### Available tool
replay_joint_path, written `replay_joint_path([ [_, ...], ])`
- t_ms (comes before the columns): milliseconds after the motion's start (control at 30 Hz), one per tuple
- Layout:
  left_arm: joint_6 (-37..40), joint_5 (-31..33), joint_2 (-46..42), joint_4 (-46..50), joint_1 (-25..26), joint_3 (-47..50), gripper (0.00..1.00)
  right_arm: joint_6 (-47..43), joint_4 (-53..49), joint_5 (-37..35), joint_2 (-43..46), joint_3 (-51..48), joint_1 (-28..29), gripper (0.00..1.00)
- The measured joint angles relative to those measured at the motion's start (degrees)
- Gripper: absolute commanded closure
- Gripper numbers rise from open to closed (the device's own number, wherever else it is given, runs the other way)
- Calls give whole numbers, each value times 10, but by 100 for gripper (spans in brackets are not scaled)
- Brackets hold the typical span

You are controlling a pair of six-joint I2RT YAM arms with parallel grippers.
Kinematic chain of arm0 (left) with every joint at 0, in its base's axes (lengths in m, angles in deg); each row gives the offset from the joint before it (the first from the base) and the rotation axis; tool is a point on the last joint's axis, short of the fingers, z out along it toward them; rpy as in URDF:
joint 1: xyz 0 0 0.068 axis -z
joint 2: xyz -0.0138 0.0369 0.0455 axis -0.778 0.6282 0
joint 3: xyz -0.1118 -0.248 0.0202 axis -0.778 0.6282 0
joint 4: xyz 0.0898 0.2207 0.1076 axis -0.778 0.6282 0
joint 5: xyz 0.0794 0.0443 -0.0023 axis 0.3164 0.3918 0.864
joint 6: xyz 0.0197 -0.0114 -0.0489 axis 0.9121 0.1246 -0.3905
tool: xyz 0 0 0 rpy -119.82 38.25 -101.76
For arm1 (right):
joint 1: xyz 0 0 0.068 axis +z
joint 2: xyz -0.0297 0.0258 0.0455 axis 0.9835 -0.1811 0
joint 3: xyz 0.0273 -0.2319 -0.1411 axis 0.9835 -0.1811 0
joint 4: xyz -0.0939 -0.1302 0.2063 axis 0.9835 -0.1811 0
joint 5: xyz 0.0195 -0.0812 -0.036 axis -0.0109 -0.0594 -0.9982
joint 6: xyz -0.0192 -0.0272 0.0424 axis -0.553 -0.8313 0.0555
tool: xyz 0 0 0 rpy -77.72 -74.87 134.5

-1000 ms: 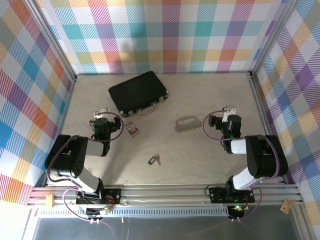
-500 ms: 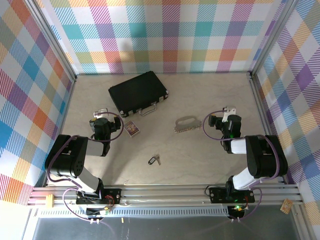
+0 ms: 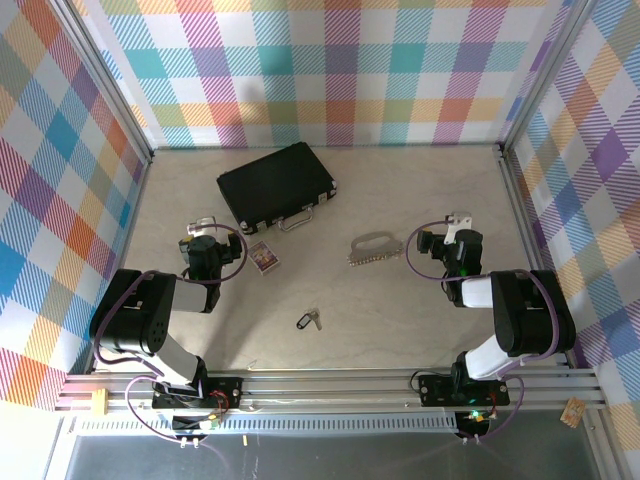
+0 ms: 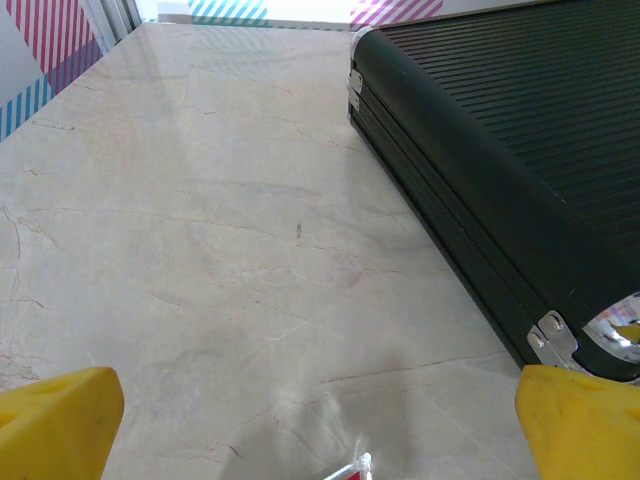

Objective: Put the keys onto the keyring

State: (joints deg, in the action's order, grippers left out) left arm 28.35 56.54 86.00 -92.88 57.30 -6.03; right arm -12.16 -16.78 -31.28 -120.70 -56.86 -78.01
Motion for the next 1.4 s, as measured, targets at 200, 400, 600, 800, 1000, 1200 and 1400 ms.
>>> replay_joint_path([
  [200, 0, 0, -6, 5, 0, 0, 0, 0, -31, 0, 10, 7, 1, 1],
  [400, 0, 0, -95, 69, 0, 0, 0, 3, -168, 1, 95, 76, 8, 1],
  [600, -38, -14, -243, 220, 0, -17, 0, 92, -339, -11, 167, 146, 9, 1],
  [800, -146, -75, -370, 440, 1, -103, 0, 182, -512, 19, 188, 193, 23, 1],
  [1000, -208, -169, -439, 580, 60, -121, 0, 211, -624, 67, 209, 193, 99, 1],
  [1200, -236, -220, -410, 638, 217, -132, 1, 223, -675, 125, 256, 186, 147, 1],
  [1400, -254, -264, -262, 589, 316, -158, 9, 225, -692, 215, 303, 156, 165, 1],
])
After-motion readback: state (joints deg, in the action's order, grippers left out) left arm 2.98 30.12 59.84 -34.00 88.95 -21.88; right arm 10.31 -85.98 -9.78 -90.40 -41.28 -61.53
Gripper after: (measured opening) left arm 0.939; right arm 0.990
